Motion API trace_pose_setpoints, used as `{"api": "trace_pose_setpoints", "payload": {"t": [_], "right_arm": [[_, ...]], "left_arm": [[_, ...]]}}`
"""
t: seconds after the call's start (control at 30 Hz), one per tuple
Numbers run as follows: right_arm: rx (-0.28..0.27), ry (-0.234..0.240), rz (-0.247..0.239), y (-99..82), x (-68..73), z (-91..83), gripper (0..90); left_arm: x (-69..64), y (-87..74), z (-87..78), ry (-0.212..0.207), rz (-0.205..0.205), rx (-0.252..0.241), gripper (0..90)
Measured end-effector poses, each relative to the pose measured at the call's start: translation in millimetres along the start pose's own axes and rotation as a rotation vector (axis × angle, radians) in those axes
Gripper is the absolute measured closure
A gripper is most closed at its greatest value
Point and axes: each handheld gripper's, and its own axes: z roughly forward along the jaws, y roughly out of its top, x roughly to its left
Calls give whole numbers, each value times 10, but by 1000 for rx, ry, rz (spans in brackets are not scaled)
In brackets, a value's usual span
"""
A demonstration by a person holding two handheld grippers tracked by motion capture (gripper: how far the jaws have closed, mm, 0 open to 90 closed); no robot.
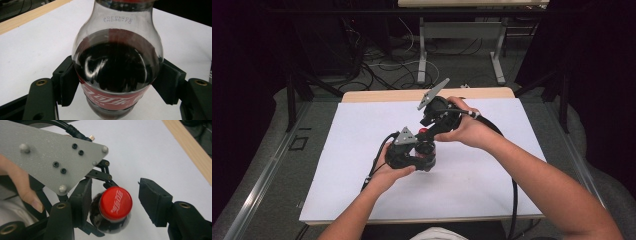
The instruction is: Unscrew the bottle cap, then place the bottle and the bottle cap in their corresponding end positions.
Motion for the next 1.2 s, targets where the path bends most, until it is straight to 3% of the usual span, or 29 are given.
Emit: {"api": "trace_pose_setpoints", "payload": {"t": [0.17, 0.3, 0.4, 0.5, 0.7, 0.87, 1.03, 1.07, 1.1, 1.2], "right_arm": [[-5, -81, 127, -39, 92, -22, 458], [-25, -74, 211, -66, 87, -50, 522], [-13, -61, 270, -73, 85, -54, 547], [-18, -80, 319, -77, 82, -27, 561], [-6, -83, 363, -61, 70, 27, 568], [-24, -92, 336, -31, 88, 79, 578], [17, -100, 222, 4, 87, 111, 607], [33, -76, 199, 12, 77, 108, 609], [25, -82, 170, 15, 66, 115, 609], [43, -13, 104, 28, -6, 107, 611]], "left_arm": [[10, 1, -9, 8, -4, 1, 300], [21, 4, -13, 5, -7, 10, 300], [14, -4, 6, 25, 0, -4, 300], [3, -5, 13, 20, -1, 1, 300], [-8, -6, 22, 18, 6, 7, 300], [-15, -9, 21, 18, 2, 5, 300], [-11, -9, 19, 20, 10, 2, 300], [-11, -10, 18, 19, 12, 2, 300], [-11, -9, 18, 14, 11, 3, 300], [-17, -9, 18, 4, 3, 0, 300]]}}
